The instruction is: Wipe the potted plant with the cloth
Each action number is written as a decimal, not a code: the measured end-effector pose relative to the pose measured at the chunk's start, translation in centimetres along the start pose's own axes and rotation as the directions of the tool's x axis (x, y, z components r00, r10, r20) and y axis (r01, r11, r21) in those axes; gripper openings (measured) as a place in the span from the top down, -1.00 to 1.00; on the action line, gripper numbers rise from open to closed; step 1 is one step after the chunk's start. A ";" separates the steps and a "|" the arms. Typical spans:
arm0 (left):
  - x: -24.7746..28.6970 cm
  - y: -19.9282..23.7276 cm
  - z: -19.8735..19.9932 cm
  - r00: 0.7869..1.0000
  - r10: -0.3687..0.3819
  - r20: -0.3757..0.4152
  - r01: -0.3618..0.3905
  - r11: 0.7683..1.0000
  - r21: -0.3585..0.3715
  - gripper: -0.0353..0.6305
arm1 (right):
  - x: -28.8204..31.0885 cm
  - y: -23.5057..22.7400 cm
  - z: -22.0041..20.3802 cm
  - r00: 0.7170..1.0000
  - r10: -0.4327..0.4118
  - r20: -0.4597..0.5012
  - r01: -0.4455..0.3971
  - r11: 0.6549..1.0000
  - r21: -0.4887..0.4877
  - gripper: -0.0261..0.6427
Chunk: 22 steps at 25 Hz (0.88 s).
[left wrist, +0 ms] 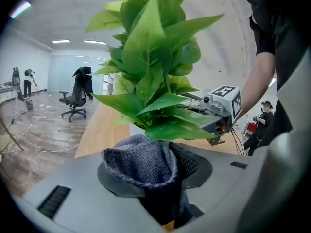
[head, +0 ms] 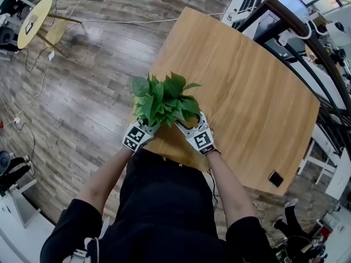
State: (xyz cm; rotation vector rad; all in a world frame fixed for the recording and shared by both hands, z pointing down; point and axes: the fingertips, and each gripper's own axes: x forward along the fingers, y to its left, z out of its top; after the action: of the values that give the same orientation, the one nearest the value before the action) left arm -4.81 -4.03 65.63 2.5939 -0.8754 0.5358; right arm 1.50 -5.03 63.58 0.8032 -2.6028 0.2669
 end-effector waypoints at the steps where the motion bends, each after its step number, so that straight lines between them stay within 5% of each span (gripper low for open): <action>1: -0.2 -0.4 -0.1 1.000 -0.007 0.002 0.007 1.000 -0.003 0.37 | 0.0 0.1 0.0 1.000 -0.009 0.000 0.009 1.000 0.007 0.11; 9: -0.8 -2.0 -0.1 0.998 -0.051 -0.021 0.051 0.999 0.003 0.37 | 0.0 0.6 0.1 0.999 -0.034 -0.009 0.035 0.999 0.022 0.11; 15: -0.8 0.0 0.1 1.000 0.012 -0.021 -0.012 1.000 0.008 0.37 | -1.0 2.6 -1.3 0.999 0.003 -0.049 -0.008 0.995 -0.096 0.11; 19: -0.5 0.8 0.2 0.999 0.035 -0.016 -0.035 0.999 -0.006 0.37 | -1.4 -0.4 -1.0 0.996 -0.088 -0.032 0.087 0.996 -0.029 0.11; 22: -0.4 0.9 0.5 0.999 0.038 -0.013 -0.038 0.999 -0.002 0.37 | -0.9 -0.9 0.0 0.998 -0.052 -0.020 0.050 0.997 -0.057 0.11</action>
State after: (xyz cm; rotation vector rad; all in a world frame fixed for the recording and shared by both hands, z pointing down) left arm -5.53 -4.72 65.22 2.5730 -0.9222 0.5612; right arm 2.65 -5.30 63.21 0.8408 -2.5535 0.1855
